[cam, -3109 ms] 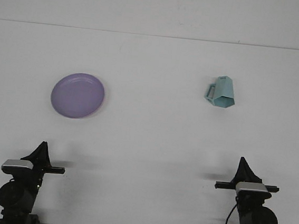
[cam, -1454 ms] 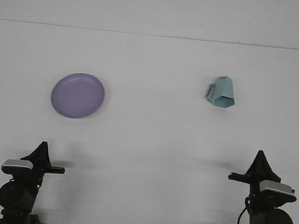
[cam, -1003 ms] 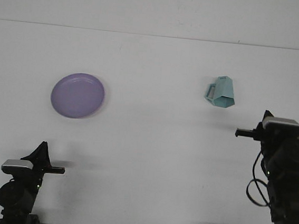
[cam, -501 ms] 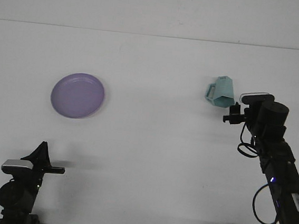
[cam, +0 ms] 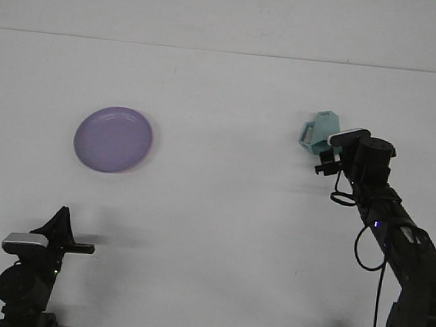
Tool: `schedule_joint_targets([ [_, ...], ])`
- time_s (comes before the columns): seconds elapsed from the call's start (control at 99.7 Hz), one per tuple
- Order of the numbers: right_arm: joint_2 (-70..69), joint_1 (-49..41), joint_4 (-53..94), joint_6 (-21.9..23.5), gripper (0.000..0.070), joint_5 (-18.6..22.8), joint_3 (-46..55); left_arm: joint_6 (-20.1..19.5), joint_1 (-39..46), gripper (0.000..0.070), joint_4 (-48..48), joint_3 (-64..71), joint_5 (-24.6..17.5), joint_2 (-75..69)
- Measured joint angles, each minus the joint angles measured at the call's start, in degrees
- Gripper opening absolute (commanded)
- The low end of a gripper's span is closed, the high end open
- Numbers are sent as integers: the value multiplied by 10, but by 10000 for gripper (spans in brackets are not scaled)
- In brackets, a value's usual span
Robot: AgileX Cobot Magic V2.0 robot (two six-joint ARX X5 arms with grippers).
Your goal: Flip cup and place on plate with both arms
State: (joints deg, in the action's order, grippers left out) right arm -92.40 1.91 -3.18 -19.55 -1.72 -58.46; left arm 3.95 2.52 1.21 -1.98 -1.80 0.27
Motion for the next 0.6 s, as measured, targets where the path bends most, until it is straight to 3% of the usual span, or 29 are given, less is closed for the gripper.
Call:
schedule_joint_targets([
  [0.251, -59, 0, -69, -17, 485, -25, 0, 0, 0, 15, 0, 0, 0, 0],
  [0.602, -119, 14, -113, -29, 483, -26, -33, 0, 0, 15, 0, 0, 0, 0],
])
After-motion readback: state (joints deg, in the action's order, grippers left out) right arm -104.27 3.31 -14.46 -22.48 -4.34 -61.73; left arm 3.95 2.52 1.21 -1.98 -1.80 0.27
